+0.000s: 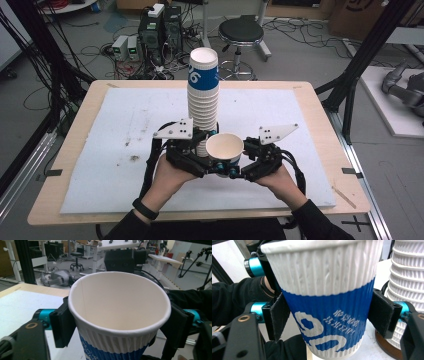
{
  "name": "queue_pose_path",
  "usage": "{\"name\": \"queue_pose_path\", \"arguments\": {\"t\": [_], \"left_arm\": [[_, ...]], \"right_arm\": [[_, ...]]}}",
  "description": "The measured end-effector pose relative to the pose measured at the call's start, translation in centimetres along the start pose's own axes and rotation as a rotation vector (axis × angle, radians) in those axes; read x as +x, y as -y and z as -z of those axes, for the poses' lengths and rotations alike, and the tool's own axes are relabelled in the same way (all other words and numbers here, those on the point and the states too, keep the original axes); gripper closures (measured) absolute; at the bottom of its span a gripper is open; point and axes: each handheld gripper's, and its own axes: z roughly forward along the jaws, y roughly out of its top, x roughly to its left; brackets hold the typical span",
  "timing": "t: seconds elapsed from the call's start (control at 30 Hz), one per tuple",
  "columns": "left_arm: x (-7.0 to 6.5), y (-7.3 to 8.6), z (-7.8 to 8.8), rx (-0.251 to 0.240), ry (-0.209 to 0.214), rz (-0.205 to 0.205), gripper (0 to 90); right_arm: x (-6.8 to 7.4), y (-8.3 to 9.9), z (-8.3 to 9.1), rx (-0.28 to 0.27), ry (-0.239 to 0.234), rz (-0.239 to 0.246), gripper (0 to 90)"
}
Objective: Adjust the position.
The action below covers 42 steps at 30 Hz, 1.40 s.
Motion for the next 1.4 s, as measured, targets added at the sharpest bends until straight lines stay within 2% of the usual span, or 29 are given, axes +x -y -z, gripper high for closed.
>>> {"name": "queue_pose_path", "arguments": {"t": [0.1,0.17,0.37,0.47,0.57,0.77,0.93,1.17,1.3,1.4], "left_arm": [[0.1,0.0,0.1,-0.025,0.011,0.008,15.4],[0.1,-0.1,0.3,-0.033,0.018,0.007,15.3],[0.1,0.1,1.4,-0.068,-0.025,0.002,14.1],[0.3,0.2,1.8,-0.077,-0.03,0.01,14.1],[0.4,0.5,1.6,-0.064,-0.031,0.01,14.1],[0.3,1.3,0.2,-0.018,-0.005,0.021,14.1],[0.3,1.9,-0.8,0.013,-0.001,0.03,14.1],[0.3,2.4,-1.7,0.033,-0.009,0.039,14.2],[0.3,2.6,-2.0,0.033,-0.001,0.041,14.9],[0.2,2.7,-2.0,0.02,0.011,0.04,22.0]], "right_arm": [[-0.1,0.0,0.1,-0.001,-0.004,-0.008,24.3],[-0.1,0.0,0.2,-0.001,-0.002,-0.006,24.4],[-0.2,-0.2,1.0,-0.036,0.022,-0.002,24.7],[-0.3,-0.4,1.7,-0.068,0.034,-0.001,24.8],[-0.2,-0.6,2.1,-0.09,0.044,0.004,24.9],[0.0,-0.8,2.6,-0.123,0.052,0.01,24.9],[0.2,-1.0,2.8,-0.143,0.055,0.013,24.9],[0.4,-1.0,2.4,-0.149,0.044,0.008,24.9],[0.5,-1.0,2.1,-0.146,0.041,0.015,24.9],[0.6,-1.0,1.9,-0.141,0.035,0.013,24.9]]}}
